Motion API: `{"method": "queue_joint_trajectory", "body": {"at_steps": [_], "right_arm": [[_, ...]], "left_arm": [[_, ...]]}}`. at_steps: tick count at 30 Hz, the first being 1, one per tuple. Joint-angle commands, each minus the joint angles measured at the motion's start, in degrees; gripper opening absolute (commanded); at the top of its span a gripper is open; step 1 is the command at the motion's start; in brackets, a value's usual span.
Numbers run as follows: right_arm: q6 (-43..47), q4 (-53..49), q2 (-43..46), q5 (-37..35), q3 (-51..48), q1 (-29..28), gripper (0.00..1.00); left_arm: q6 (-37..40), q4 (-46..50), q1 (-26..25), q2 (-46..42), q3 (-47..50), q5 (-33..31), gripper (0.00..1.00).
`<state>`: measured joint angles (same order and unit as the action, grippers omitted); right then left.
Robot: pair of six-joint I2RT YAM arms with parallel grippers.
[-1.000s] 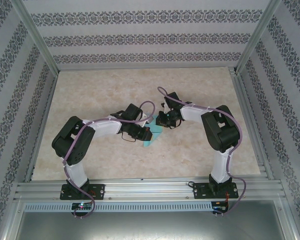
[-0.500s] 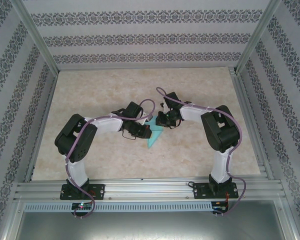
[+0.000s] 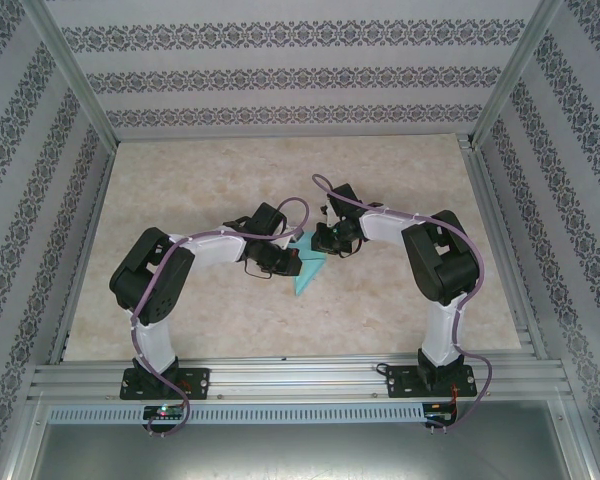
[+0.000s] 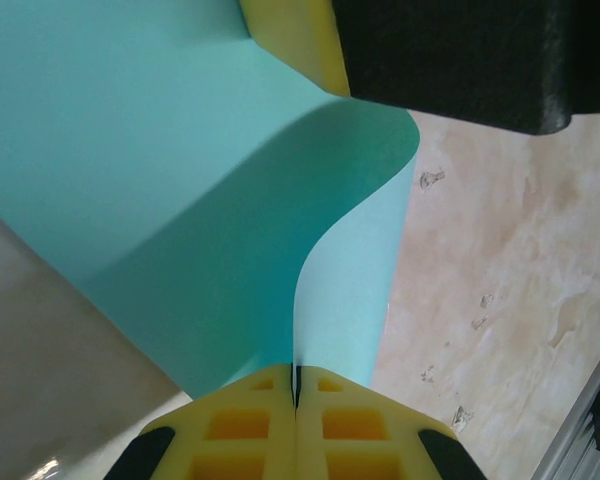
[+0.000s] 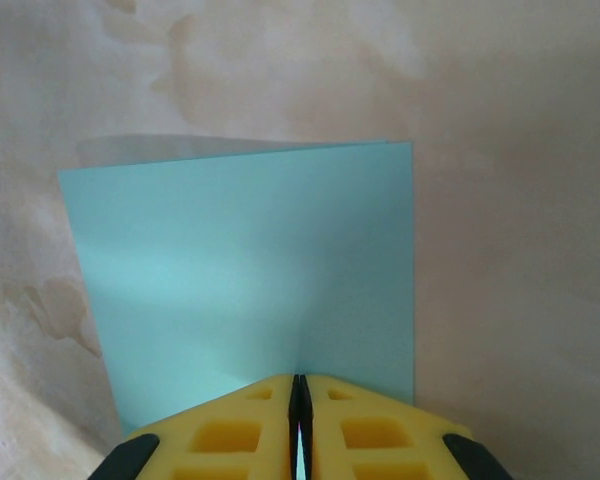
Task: Fold a paper plane with a square sheet of paper (pick it up from the middle)
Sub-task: Third fold the triangle at the center of the table.
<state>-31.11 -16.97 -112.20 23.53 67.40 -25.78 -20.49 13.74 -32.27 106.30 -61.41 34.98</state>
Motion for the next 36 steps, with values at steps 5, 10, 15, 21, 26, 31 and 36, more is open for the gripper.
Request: {"method": "queue_joint_trajectory", "body": {"at_steps": [5, 10, 15, 21, 26, 31, 36], "right_arm": [[-0.2, -4.7, -2.2, -3.3, -0.7, -0.6, 0.14], [-1.1, -3.4, -1.7, -2.4, -1.6, -0.8, 0.13], [-2.1, -2.5, -0.9, -2.2, -2.2, -0.8, 0.13], [-2.4, -2.4, -1.3, -1.6, -2.2, -0.9, 0.14], [-2.4, -2.5, -1.2, -1.6, -2.3, -0.9, 0.14], [-2.6, -2.5, -1.3, -1.9, -2.3, -0.9, 0.14], [-2.7, -2.5, -1.4, -1.8, -2.3, -1.0, 0.15]], "left_arm": [[-2.9, -0.4, 0.8, -0.2, 1.5, -1.1, 0.05], [-3.8, -1.5, 0.8, -0.5, 1.9, 0.3, 0.05], [-4.5, -2.3, 0.8, -0.2, 2.5, 0.1, 0.06], [-3.4, -3.3, 0.8, 0.1, 2.0, 0.1, 0.07], [-2.3, -1.8, 0.8, 0.4, 1.8, -1.7, 0.07], [-2.8, -2.0, 0.8, 0.3, 3.0, -1.2, 0.07], [-3.1, -2.8, 0.8, 0.8, 3.7, -1.8, 0.07]]}}
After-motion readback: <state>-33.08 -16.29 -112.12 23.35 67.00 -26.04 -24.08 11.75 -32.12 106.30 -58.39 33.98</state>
